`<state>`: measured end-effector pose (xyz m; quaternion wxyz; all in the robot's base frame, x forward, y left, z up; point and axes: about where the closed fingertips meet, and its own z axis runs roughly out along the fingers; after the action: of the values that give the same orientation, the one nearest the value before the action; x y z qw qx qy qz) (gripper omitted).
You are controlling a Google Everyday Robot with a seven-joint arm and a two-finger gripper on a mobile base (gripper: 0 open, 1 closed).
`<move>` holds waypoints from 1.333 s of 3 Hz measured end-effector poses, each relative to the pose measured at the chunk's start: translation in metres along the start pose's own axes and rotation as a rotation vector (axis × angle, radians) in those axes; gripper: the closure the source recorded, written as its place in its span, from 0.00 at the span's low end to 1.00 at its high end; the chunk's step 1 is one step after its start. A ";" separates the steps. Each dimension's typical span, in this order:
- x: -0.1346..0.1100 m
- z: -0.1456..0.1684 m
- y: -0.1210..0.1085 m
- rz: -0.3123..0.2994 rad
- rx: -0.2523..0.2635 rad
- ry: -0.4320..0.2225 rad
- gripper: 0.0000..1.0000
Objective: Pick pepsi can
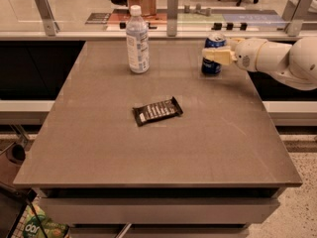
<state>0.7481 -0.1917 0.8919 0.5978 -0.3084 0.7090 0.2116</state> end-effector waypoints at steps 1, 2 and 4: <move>0.000 0.002 0.002 0.000 -0.004 0.000 0.88; 0.000 0.005 0.004 0.001 -0.009 0.000 1.00; -0.023 -0.009 -0.006 -0.018 0.004 -0.026 1.00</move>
Offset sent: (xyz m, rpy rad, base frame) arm 0.0004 0.0026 -0.0005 0.0006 0.0008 0.0037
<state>0.7482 -0.1979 0.9165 0.6096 -0.3108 0.6987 0.2086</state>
